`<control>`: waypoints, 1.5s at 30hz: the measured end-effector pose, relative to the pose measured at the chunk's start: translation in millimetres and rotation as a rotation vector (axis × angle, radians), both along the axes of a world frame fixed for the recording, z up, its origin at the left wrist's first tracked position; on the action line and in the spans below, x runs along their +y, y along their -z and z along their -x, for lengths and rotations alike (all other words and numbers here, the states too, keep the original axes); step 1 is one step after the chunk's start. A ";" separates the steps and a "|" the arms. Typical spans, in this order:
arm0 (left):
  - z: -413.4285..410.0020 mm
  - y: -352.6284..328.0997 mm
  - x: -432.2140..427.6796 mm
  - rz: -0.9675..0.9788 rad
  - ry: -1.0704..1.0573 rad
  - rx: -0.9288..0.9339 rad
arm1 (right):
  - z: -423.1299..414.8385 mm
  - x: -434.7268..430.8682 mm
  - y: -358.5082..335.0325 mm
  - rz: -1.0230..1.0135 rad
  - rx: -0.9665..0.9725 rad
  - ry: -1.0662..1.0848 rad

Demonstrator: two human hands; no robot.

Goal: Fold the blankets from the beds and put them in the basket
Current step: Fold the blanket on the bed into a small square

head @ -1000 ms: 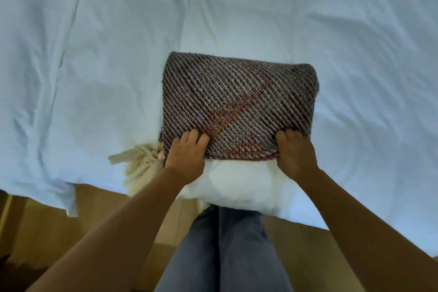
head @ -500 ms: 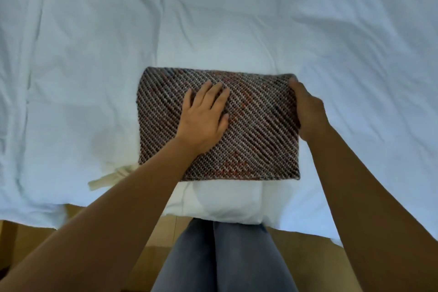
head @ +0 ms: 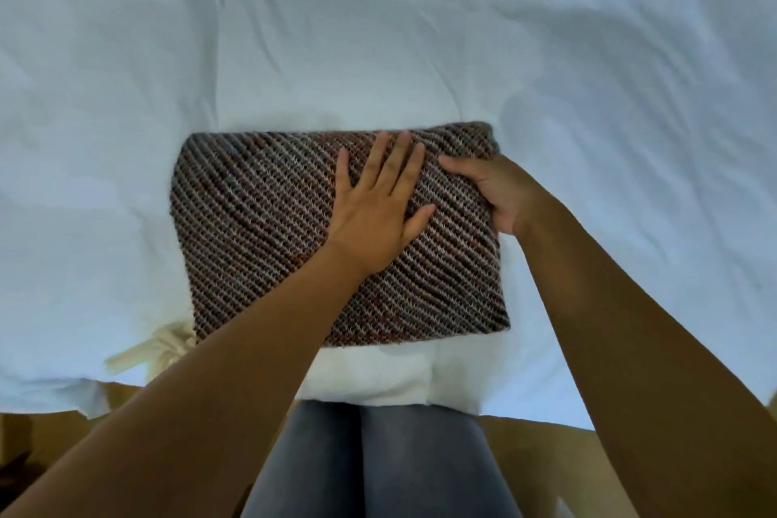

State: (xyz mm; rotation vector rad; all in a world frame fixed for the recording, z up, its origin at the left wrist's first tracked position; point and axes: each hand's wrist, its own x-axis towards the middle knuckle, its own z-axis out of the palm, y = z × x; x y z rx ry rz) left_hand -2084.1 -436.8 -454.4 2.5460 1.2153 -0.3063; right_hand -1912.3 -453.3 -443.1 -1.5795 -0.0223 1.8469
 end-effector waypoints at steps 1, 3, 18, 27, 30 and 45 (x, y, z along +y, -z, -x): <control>1.2 4.9 -0.9 -0.003 0.012 0.021 | -3.7 -2.8 3.7 -0.017 -0.067 0.075; 7.8 14.3 -0.8 -0.005 0.005 0.056 | -8.0 -12.7 9.5 -0.020 -0.154 0.252; 70.1 19.1 6.6 -0.078 -0.326 0.044 | 99.8 -21.1 27.5 -0.592 -1.342 -1.092; 136.3 41.3 60.6 -0.020 -0.602 0.149 | 78.6 -17.9 41.6 -0.397 -1.463 -1.056; 138.7 26.5 61.8 -0.077 -0.683 0.147 | 92.9 -15.1 34.4 -0.380 -1.493 -1.016; 113.7 35.8 14.1 0.092 -0.890 0.042 | 65.7 -34.2 42.1 -0.441 -1.472 -1.104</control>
